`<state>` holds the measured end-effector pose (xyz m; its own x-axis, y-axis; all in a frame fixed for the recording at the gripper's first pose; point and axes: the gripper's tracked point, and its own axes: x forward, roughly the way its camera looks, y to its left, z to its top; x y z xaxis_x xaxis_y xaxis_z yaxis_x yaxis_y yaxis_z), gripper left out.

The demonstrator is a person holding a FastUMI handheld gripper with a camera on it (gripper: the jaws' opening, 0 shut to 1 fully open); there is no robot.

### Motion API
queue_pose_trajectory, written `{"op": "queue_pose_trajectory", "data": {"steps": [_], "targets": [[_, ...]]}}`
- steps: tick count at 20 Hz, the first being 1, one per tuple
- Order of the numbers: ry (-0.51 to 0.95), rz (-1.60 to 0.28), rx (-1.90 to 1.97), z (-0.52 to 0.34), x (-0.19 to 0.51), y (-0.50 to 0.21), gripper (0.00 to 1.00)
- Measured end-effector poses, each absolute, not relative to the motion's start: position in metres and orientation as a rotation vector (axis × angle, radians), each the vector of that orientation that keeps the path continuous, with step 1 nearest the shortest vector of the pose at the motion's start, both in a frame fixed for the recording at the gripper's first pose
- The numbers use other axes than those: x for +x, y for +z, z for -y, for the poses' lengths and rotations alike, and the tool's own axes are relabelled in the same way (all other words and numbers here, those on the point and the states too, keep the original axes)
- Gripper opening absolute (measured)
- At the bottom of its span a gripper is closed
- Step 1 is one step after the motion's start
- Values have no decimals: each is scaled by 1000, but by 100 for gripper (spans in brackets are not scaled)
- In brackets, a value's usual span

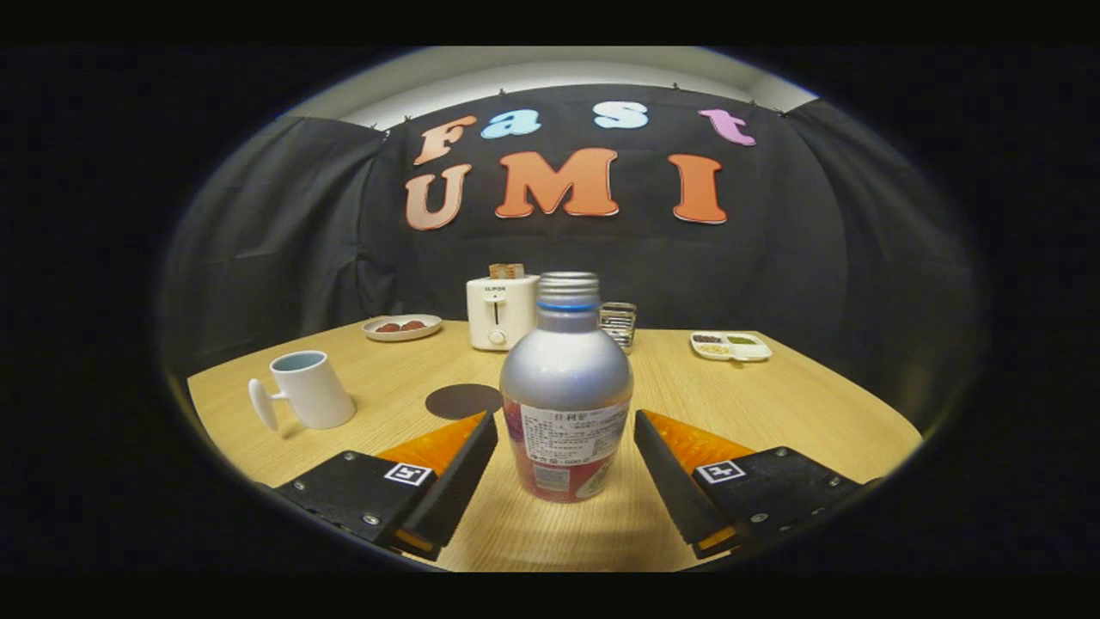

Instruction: Take the bottle from table, then pour the juice into the cup, finally place the bottle on the coaster

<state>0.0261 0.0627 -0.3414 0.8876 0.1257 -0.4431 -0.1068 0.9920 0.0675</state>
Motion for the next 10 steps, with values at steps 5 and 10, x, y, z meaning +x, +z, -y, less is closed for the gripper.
{"op": "queue_pose_trajectory", "data": {"steps": [5,10], "targets": [[91,-465,54,-62,31,-346,84],[94,-484,64,-70,33,-344,79]]}}
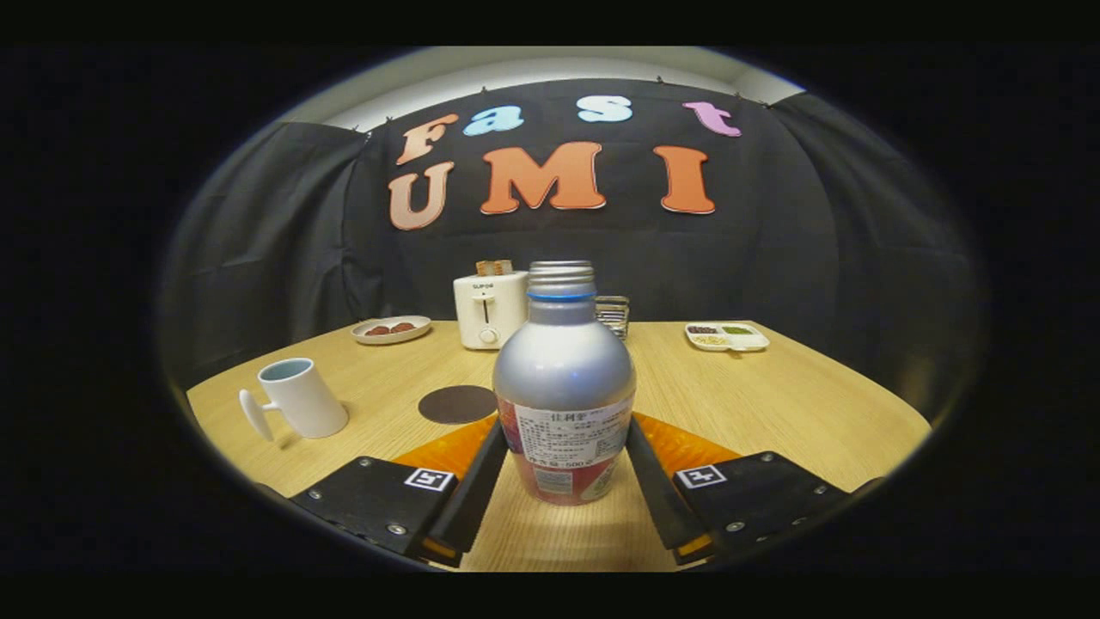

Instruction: Take the bottle from table, then pour the juice into the cup, finally place the bottle on the coaster

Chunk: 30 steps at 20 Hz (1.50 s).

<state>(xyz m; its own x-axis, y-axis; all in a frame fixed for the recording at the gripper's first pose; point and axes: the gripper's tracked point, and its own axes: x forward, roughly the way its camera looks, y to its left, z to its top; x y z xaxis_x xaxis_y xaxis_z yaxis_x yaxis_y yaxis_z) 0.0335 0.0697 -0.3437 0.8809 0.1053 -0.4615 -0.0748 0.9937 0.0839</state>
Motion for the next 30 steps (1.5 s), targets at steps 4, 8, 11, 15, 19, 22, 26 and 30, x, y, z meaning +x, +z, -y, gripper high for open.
{"op": "queue_pose_trajectory", "data": {"steps": [4,8,11,15,19,22,26,30], "targets": [[119,-469,-12,-80,37,-329,79],[141,-438,-147,-94,44,-311,79],[151,-422,-256,-105,49,-300,79],[178,-386,-380,-124,59,-280,79],[198,-366,-506,-139,66,-270,78],[206,-343,-610,-151,71,-266,78],[208,-305,-749,-163,77,-262,78],[219,-269,-900,-172,82,-261,78]]}}
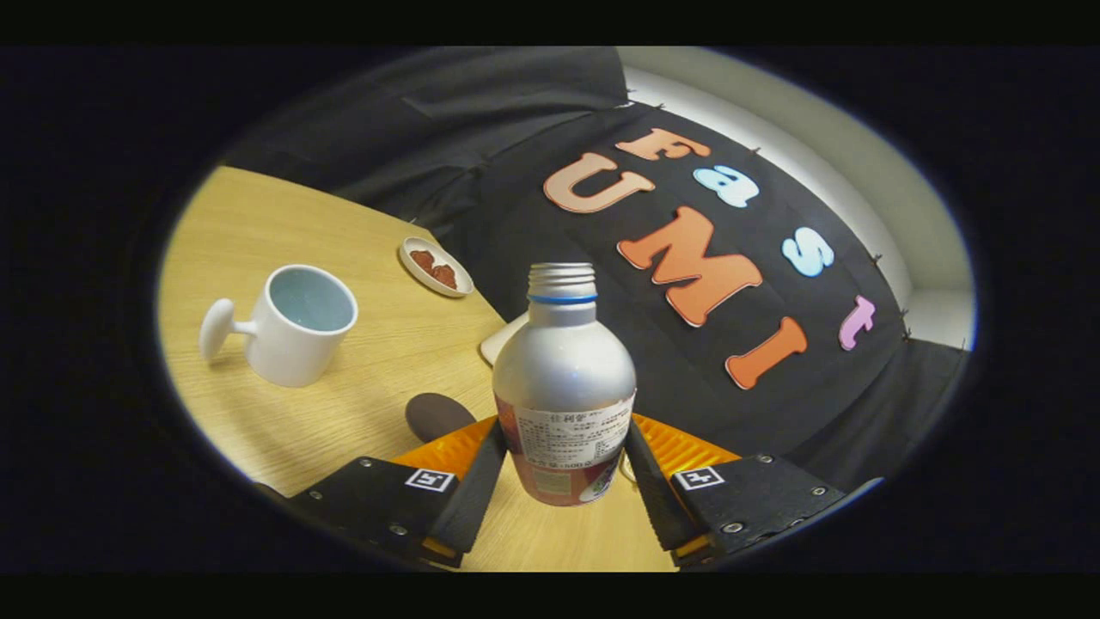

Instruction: Take the bottle from table, then pour the juice into the cup, finally place the bottle on the coaster

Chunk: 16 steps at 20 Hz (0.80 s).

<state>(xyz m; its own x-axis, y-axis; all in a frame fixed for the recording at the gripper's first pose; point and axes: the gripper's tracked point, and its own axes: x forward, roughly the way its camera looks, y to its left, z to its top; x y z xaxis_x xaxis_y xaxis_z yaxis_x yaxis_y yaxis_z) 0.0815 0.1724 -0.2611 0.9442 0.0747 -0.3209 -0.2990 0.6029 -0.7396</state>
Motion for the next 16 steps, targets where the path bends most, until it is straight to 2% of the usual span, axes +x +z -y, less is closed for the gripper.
{"op": "queue_pose_trajectory", "data": {"steps": [16], "targets": [[281,-97,-1361,-210,91,-256,78]]}}
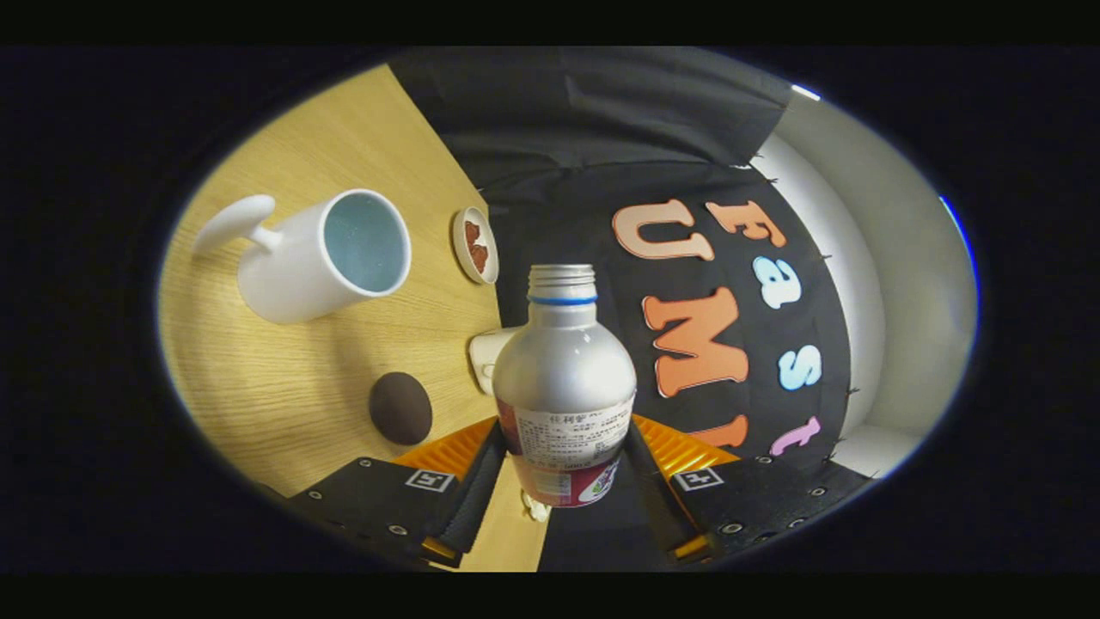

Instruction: Take the bottle from table, then pour the juice into the cup, finally place the bottle on the coaster

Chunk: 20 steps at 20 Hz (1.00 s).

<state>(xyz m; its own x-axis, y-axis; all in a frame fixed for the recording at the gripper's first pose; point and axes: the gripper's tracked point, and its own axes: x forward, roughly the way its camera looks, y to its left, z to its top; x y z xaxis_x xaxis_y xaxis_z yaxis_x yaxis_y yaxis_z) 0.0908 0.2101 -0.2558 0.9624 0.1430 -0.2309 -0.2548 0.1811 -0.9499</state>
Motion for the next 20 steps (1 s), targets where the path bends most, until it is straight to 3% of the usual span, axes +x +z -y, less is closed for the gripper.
{"op": "queue_pose_trajectory", "data": {"steps": [20], "targets": [[358,34,-1664,-244,88,-247,77]]}}
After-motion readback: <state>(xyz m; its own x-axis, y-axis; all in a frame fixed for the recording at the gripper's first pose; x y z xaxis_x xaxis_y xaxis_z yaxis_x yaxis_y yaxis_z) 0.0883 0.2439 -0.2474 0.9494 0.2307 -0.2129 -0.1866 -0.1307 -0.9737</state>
